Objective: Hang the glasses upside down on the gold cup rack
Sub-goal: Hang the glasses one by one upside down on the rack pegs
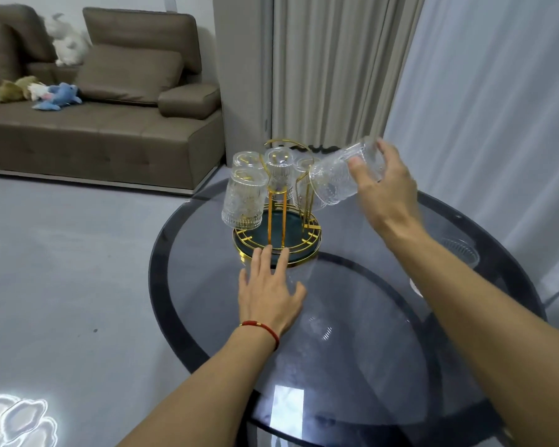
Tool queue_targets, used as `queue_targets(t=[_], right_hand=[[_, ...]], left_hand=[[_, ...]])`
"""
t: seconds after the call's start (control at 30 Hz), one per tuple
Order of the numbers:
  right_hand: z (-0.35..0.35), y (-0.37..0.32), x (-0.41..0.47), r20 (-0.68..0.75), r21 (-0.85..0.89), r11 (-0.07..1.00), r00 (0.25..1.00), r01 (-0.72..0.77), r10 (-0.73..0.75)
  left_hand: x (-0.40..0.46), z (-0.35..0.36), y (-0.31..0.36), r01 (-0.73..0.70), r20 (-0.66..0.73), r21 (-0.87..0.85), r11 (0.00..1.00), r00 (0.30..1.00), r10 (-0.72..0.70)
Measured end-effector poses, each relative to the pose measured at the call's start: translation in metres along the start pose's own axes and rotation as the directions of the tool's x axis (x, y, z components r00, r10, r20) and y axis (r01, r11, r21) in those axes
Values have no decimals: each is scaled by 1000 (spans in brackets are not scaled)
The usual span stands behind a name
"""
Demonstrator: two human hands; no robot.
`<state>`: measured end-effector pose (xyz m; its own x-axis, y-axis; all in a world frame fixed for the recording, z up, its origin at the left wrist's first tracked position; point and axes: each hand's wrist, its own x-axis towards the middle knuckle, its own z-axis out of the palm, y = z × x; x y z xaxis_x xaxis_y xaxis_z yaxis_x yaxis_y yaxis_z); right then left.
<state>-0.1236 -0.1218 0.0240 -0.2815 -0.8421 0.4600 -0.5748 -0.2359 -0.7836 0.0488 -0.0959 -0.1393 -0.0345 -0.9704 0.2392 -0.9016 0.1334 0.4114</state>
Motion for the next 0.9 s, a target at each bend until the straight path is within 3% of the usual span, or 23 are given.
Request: queue_targets(t=[0.37, 0.73, 0.9], right_hand=[[58, 1, 13, 195, -299, 935, 971, 191, -136], [70, 19, 3, 166, -375, 908, 978, 184, -130], [63, 24, -6, 239, -352, 912, 962, 210, -130]], left_hand=[[1, 5, 0, 15, 0, -19, 1000, 1000, -15], [1, 2, 8, 46, 16, -27, 999, 999, -45], [-1, -2, 15, 56, 25, 29, 998, 998, -56]])
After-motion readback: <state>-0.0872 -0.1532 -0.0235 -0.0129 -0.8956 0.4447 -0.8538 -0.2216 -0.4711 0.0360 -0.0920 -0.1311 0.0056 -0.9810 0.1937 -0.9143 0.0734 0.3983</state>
